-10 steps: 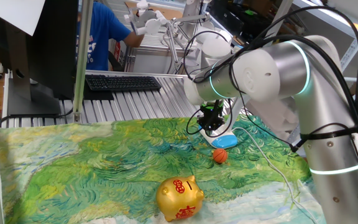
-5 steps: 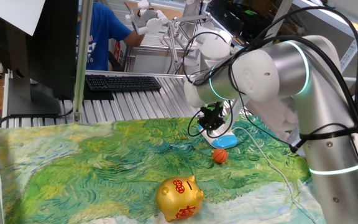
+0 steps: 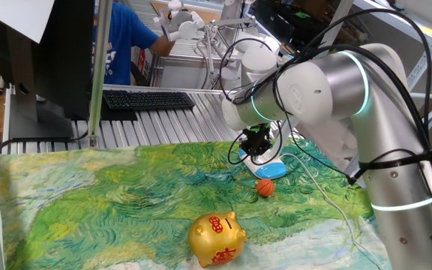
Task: Turn on the desk lamp by pressing the button
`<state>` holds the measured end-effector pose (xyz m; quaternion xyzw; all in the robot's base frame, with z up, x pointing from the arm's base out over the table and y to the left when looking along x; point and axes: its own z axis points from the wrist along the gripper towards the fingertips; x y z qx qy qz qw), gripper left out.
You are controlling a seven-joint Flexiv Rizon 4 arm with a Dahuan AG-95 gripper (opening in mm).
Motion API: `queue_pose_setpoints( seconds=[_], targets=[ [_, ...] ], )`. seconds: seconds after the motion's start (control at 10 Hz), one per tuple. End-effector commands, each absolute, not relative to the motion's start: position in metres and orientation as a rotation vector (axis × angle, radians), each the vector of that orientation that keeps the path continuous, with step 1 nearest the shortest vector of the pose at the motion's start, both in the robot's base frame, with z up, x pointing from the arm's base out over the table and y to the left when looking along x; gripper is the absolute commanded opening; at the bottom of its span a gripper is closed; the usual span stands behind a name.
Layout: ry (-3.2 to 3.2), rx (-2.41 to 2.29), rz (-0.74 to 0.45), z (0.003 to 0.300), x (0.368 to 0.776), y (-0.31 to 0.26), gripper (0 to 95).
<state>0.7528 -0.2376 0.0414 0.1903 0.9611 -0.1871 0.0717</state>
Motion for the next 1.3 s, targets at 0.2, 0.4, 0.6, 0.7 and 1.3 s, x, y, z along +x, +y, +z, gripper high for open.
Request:
queue_pose_setpoints(
  seconds=[0.2, 0.4, 0.6, 0.7, 1.3],
  targets=[
    [2.890, 0.565, -0.566, 0.0416, 0.7526, -0.2384, 0.0],
    [2.892, 0.558, -0.567, 0.0405, 0.7537, -0.2401, 0.0],
    [2.892, 0.557, -0.567, 0.0401, 0.7542, -0.2408, 0.0],
    [2.893, 0.556, -0.567, 0.0396, 0.7545, -0.2414, 0.0],
    [2.897, 0.556, -0.557, 0.0370, 0.7557, -0.2437, 0.0]
  ],
)
